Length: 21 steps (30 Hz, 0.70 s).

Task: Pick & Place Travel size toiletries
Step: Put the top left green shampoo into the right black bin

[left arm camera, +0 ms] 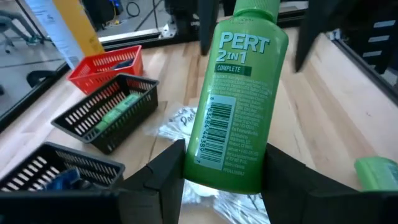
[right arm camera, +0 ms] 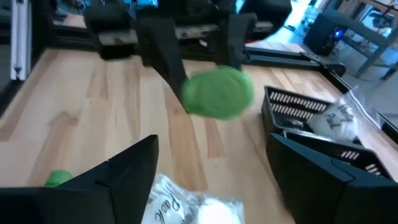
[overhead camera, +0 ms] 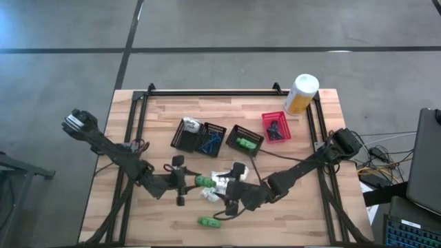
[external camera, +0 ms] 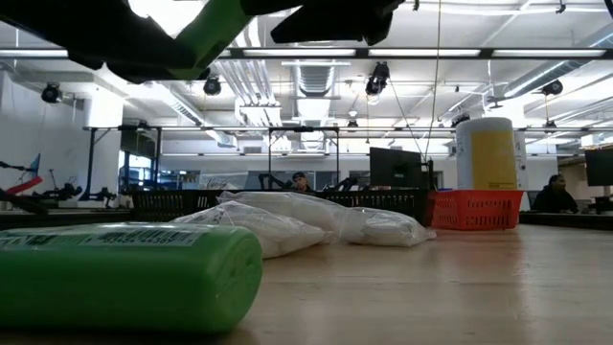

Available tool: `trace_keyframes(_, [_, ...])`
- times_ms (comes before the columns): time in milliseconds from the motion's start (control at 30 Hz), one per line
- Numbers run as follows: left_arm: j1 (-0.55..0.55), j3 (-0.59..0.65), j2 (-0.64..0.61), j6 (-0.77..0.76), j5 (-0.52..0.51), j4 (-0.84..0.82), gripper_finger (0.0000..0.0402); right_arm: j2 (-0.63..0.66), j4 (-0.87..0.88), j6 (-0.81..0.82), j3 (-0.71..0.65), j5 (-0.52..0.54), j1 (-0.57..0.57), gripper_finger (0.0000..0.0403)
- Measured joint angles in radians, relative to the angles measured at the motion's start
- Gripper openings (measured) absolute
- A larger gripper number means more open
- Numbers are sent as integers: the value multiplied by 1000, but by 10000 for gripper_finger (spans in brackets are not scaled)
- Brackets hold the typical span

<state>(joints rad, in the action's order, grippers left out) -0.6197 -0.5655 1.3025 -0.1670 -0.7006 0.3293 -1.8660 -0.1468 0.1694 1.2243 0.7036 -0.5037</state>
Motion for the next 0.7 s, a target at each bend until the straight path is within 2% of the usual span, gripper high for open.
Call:
trace_keyframes(400, [38,0,0,37,79,56,170,-3,-64,-41,-2,-23,21,353])
trace_keyframes(700, [42,0,1,40,83,64,170,-3,-121,-49,-2,-34,34,347])
